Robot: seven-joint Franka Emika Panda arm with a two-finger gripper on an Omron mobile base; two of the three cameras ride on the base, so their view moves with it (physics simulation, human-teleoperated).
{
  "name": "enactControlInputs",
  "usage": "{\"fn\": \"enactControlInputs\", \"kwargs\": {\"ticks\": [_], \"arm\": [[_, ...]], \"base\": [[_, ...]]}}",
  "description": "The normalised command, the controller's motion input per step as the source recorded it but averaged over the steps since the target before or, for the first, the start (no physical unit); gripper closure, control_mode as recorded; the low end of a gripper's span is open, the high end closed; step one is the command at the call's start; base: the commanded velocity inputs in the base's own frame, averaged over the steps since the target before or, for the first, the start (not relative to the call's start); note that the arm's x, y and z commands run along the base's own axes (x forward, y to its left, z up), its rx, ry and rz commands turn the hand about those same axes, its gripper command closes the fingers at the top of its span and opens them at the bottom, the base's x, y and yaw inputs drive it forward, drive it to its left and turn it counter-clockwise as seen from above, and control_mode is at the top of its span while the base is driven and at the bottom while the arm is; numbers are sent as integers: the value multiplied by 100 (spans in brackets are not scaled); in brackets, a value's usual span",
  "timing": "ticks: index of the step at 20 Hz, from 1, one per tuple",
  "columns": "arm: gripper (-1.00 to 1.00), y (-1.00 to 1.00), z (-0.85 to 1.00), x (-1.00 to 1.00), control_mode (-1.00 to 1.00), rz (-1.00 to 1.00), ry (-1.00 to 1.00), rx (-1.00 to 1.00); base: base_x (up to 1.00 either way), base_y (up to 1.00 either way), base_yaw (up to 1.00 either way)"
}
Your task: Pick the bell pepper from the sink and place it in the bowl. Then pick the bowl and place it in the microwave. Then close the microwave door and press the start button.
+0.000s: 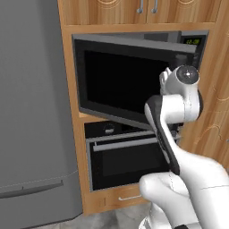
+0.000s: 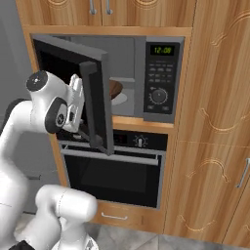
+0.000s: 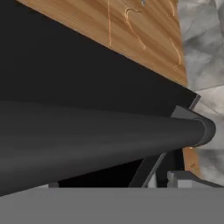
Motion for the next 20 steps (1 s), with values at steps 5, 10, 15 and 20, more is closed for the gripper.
{"fn": "enactControlInputs", "kwargs": {"ticks": [5, 10, 15, 20], "arm": [[-100, -82, 0, 100, -100, 0, 1, 4], [-100, -40, -26, 100, -100, 1, 10, 0], [-100, -3, -26, 100, -100, 0, 6, 0], [-100, 0, -19, 100, -100, 1, 0, 0]], "base": [[0, 0, 0], [0, 0, 0], [0, 0, 0], [0, 0, 0]]}}
